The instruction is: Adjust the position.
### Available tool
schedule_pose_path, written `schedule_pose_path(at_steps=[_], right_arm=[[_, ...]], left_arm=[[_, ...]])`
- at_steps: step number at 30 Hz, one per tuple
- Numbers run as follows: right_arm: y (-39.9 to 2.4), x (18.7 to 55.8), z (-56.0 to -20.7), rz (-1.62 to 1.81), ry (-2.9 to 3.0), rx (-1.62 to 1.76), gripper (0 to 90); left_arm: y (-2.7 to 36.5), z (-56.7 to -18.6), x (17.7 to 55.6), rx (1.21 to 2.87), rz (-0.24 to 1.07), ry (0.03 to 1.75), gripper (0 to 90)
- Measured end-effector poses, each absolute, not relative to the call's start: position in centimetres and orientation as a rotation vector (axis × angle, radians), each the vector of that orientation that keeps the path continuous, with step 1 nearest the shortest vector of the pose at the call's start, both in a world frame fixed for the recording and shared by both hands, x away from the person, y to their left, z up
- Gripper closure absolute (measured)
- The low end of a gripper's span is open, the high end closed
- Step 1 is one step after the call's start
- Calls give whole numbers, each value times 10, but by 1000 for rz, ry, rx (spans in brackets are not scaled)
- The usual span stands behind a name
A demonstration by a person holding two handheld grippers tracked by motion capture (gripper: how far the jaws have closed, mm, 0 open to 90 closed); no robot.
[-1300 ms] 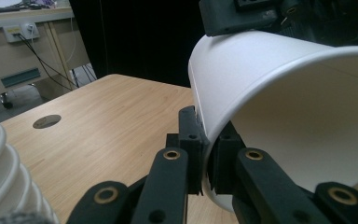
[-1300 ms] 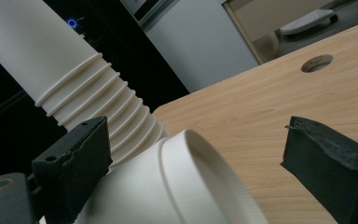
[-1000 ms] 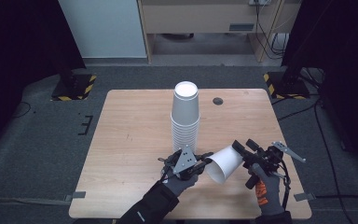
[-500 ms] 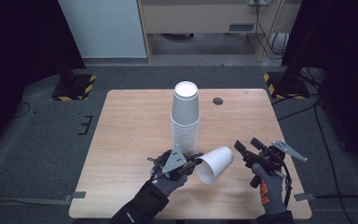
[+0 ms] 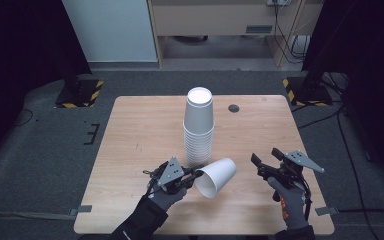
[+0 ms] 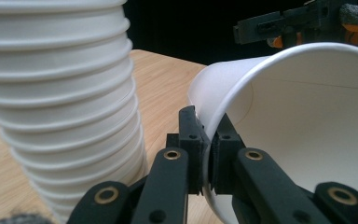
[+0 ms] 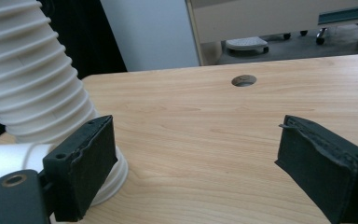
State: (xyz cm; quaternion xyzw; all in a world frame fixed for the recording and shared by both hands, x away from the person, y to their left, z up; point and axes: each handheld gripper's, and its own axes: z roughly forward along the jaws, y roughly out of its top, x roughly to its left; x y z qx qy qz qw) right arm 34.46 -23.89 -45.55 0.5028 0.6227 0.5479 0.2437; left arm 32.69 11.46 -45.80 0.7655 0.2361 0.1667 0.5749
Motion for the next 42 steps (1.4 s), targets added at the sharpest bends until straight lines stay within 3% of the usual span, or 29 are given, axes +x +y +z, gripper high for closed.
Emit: schedule_pose_path(at_steps=[22, 42], right_arm=[[-243, 346, -465, 1350, 1750, 1369, 114], [-245, 347, -468, 1335, 1760, 1377, 114]], left_arm=[[170, -464, 316, 1810, 355, 641, 847], [228, -467, 298, 1770, 400, 788, 849]])
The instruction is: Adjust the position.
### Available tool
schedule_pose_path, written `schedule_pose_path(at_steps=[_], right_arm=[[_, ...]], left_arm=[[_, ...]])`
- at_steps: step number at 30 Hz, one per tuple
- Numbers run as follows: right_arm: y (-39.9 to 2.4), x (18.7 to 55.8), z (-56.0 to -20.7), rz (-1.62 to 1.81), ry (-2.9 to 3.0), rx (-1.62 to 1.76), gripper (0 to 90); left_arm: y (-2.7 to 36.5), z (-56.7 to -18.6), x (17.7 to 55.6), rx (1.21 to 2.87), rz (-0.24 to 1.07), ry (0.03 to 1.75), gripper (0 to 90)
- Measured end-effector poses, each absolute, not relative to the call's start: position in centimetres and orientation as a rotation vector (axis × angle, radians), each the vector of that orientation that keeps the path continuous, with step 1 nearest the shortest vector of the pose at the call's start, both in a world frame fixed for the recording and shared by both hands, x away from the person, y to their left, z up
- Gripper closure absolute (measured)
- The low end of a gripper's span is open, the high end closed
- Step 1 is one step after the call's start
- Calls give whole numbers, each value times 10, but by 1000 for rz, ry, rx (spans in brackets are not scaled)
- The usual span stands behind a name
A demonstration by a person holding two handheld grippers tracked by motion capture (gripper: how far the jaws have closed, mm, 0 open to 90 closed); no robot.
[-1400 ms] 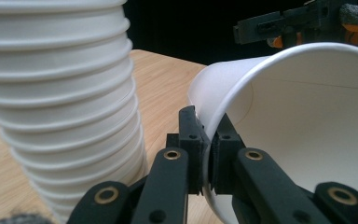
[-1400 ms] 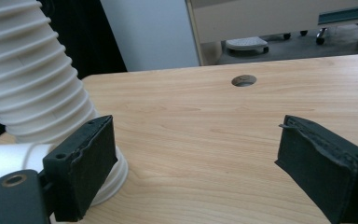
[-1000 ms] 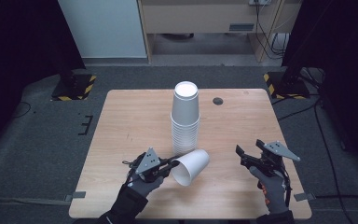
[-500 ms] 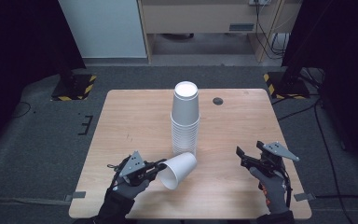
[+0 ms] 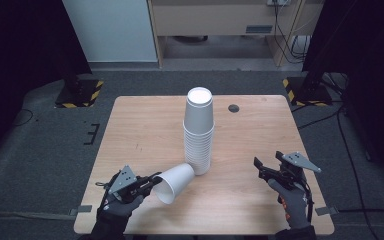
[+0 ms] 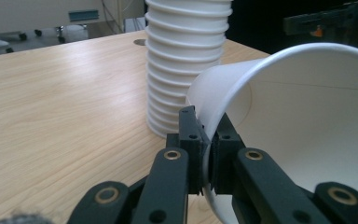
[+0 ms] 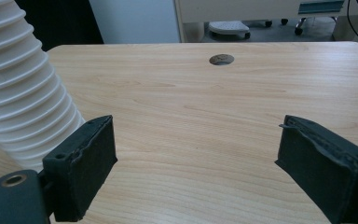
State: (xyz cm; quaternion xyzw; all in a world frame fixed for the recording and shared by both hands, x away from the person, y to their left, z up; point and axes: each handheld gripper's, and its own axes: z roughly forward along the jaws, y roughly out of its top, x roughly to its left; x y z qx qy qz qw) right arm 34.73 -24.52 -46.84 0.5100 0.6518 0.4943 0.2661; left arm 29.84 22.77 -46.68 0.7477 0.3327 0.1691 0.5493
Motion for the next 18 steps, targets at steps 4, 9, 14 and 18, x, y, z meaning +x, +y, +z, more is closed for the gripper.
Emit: schedule_pose_path(at_steps=[4, 9, 14, 18], right_arm=[[-245, 348, -469, 1328, 1764, 1383, 114], [-245, 348, -469, 1325, 1762, 1380, 114], [-245, 348, -470, 1322, 1770, 1384, 114], [-245, 348, -470, 1325, 1769, 1383, 113]], left_arm=[[238, -467, 299, 1761, 428, 841, 848], [248, -466, 301, 1766, 481, 905, 848], [262, -465, 307, 1739, 522, 987, 847], [271, -463, 314, 1730, 550, 1037, 848]])
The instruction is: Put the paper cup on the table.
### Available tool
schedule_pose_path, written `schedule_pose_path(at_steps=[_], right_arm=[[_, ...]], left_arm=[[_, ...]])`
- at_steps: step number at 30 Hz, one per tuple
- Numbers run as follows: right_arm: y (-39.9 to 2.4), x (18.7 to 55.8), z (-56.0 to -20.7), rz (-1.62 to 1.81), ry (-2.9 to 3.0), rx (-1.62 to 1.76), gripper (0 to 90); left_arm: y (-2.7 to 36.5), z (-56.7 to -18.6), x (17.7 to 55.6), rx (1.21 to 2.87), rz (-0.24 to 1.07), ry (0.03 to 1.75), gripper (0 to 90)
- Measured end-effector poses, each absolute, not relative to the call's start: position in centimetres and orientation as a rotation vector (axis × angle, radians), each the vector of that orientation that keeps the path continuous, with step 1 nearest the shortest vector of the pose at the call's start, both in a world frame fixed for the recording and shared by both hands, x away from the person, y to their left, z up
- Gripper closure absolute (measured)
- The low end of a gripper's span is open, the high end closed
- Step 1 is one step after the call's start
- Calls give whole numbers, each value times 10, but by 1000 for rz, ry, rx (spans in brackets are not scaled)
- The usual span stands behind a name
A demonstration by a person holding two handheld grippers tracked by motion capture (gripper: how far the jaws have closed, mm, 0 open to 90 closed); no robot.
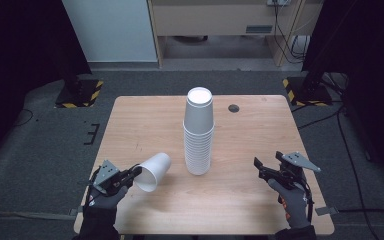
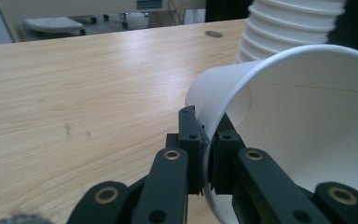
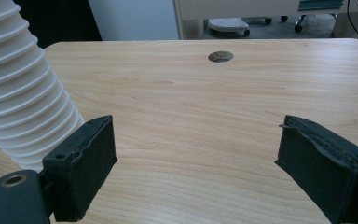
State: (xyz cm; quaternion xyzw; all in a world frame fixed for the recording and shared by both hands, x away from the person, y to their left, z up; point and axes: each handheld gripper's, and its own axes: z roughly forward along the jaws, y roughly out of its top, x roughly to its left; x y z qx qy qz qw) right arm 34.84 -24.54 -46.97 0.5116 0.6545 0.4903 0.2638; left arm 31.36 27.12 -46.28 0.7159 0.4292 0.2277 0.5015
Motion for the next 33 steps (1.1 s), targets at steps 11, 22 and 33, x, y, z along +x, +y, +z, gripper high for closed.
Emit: schedule_pose_path(at_steps=[11, 22, 33], right_arm=[[-247, 351, -474, 1303, 1787, 1384, 113], [-246, 352, -477, 1268, 1818, 1370, 113], [-248, 353, -478, 1257, 1826, 1370, 114]], left_arm=[[299, -456, 329, 1751, 555, 1153, 848], [305, -445, 345, 1874, 490, 1225, 848], [306, -429, 354, 2046, 450, 1276, 848]])
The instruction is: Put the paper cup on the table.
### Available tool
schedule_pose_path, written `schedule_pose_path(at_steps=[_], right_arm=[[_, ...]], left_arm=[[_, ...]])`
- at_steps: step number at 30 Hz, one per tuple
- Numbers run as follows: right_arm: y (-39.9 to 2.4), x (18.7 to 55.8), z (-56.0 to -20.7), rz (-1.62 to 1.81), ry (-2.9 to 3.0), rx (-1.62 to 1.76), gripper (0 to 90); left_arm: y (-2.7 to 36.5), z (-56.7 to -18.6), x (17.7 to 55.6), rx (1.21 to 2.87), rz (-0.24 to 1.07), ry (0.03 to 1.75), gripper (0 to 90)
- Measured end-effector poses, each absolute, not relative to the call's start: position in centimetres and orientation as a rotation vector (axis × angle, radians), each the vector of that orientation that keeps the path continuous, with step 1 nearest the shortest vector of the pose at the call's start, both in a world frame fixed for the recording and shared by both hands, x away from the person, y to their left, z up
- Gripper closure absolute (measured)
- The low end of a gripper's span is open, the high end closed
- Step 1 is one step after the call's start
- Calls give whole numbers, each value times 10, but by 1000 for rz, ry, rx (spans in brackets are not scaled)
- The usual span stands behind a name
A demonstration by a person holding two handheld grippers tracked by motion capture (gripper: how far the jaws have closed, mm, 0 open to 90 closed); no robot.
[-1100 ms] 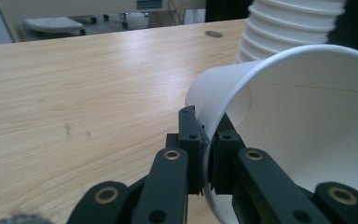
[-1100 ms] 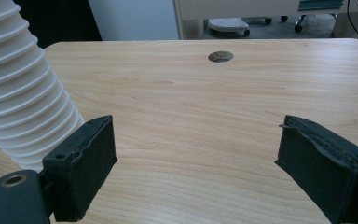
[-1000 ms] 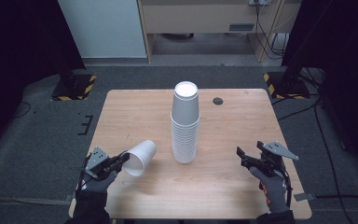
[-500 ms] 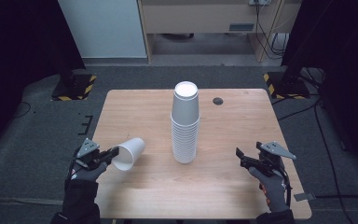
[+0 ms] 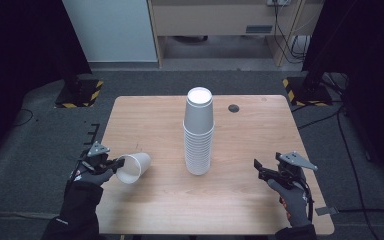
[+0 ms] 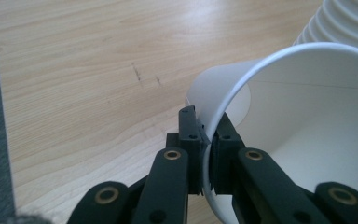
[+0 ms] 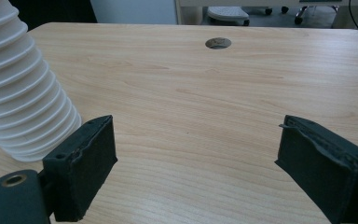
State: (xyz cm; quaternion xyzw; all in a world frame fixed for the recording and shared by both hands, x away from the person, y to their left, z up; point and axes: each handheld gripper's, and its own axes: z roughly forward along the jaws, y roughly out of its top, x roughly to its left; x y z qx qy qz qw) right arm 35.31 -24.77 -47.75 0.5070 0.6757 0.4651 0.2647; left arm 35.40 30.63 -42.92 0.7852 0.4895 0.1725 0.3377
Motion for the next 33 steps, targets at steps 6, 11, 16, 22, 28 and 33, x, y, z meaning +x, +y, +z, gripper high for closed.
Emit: schedule_pose_path(at_steps=[6, 11, 16, 22, 28, 33], right_arm=[[-247, 353, -477, 1248, 1827, 1367, 114], [-248, 352, -477, 1247, 1829, 1367, 114], [-248, 352, -477, 1247, 1821, 1373, 114], [-248, 352, -478, 1248, 1827, 1370, 114], [-248, 352, -478, 1252, 1829, 1373, 114], [-248, 352, -478, 1253, 1830, 1371, 114]], left_arm=[[306, -422, 359, 2148, 423, 1298, 848], [309, -416, 364, 2195, 385, 1326, 851], [309, -409, 368, 2257, 333, 1361, 851], [311, -405, 375, 2353, 285, 1415, 852], [311, -403, 380, 2432, 193, 1462, 851], [311, -400, 383, 2479, 123, 1489, 850]])
